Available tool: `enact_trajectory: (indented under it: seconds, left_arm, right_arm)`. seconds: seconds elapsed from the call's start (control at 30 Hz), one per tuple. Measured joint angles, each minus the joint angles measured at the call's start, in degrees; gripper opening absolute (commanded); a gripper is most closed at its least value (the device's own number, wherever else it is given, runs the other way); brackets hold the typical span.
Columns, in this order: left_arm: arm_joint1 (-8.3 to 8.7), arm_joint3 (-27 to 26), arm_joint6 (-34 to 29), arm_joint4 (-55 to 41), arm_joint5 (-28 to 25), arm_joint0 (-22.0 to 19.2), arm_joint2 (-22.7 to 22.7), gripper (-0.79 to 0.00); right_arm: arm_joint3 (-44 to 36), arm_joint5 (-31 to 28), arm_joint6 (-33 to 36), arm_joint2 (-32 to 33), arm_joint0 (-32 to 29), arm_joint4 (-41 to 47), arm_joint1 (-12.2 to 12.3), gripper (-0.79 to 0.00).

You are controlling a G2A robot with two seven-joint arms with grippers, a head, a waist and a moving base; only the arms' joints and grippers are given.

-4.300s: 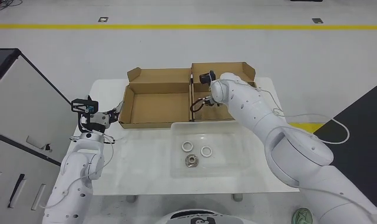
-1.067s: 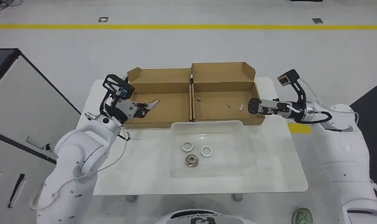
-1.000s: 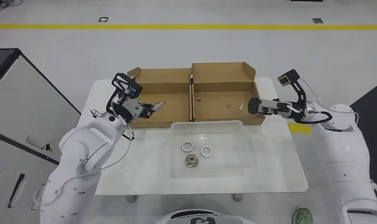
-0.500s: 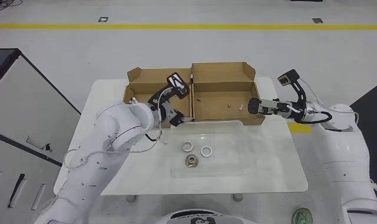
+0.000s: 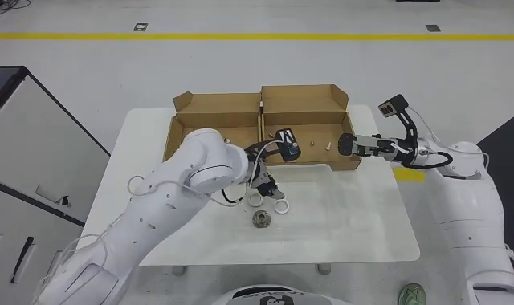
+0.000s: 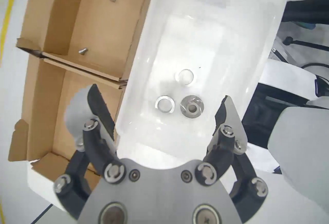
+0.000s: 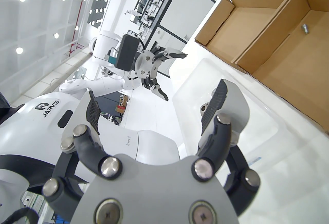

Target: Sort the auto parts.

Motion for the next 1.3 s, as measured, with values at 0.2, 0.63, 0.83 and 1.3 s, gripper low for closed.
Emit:
enact_trajectory:
  seconds: [0.2, 0.63, 0.83, 1.3]
  left_arm:
    - [-1.00, 4.42, 0.40, -3.06, 0.71, -2.72, 3.65, 0.000]
    - [-1.02, 4.91, 0.96, 0.34, 0.18, -3.57, 4.28, 0.000]
    - [-1.27, 4.93, -0.43, 1.71, -2.40, -4.70, 6.50, 0.000]
    - [-6.88, 21.20, 0.26, -10.83, -3.83, -23.21, 27.86, 0.000]
  right_arm:
    - [0.00, 0.00, 0.00, 0.00, 0.00, 0.00, 0.00, 0.000]
    - [0.00, 0.00, 0.00, 0.00, 0.00, 0.00, 0.00, 0.000]
    - [0.00, 0.00, 0.00, 0.00, 0.00, 0.00, 0.00, 0.000]
    - [0.00, 0.00, 0.00, 0.00, 0.00, 0.00, 0.00, 0.000]
